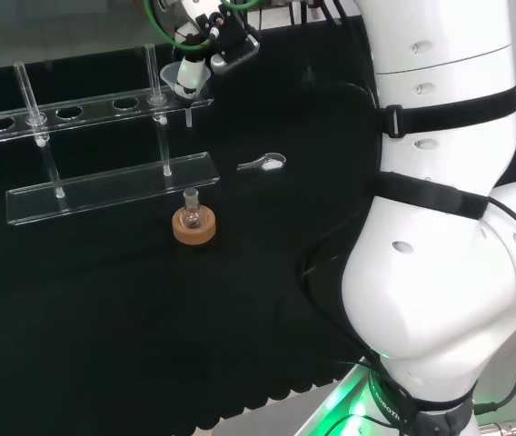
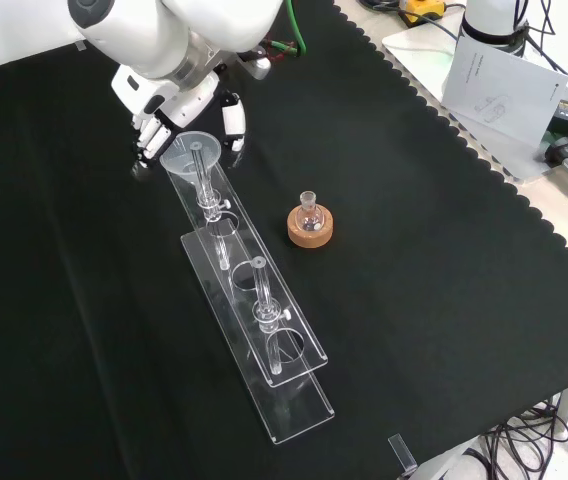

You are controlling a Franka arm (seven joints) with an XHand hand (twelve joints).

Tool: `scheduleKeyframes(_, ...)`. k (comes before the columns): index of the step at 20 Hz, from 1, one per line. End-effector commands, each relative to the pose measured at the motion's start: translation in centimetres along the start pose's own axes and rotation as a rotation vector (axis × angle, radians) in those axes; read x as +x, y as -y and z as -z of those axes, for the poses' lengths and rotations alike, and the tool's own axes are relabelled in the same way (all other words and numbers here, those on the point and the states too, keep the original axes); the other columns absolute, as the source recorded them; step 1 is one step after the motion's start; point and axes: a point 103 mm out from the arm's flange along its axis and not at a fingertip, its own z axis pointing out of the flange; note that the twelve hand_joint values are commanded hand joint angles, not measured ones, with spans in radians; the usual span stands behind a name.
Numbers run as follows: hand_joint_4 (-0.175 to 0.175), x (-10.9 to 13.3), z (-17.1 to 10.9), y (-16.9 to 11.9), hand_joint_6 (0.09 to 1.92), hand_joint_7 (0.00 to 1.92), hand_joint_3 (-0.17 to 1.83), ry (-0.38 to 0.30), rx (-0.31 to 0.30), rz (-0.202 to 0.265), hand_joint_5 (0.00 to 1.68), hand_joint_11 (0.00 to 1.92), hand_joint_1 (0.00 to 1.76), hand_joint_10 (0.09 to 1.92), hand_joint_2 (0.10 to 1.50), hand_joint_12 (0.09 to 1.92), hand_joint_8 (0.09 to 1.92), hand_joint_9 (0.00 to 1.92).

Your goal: Pick up the funnel from the transparent funnel stand.

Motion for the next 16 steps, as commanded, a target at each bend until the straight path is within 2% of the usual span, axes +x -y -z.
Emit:
scheduleKeyframes(1,-0.002,0.1,0.7,0.7,0.09,0.54,0.46,0.057,-0.14,-0.044,0.36,0.56,0.66,0.63,0.73,1.34,0.75,0.94)
scheduleKeyframes(4,-0.022,0.0,1.4,1.5,0.09,0.68,0.49,0.074,-0.178,-0.066,0.51,0.62,0.68,0.66,0.77,1.29,0.77,1.06)
scheduleKeyframes(8,-0.028,-0.3,3.0,3.1,0.13,0.73,0.5,0.089,-0.228,-0.079,0.65,0.66,0.7,0.67,0.78,1.28,0.78,1.09)
scheduleKeyframes(12,-0.029,-0.5,4.7,5.8,0.16,0.75,0.5,0.073,-0.288,-0.091,0.72,0.66,0.71,0.67,0.79,1.27,0.79,1.09)
scheduleKeyframes(16,-0.029,-0.5,5.6,8.7,0.37,0.79,0.5,0.055,-0.332,-0.105,0.71,0.68,0.72,0.67,0.79,1.25,0.77,1.09)
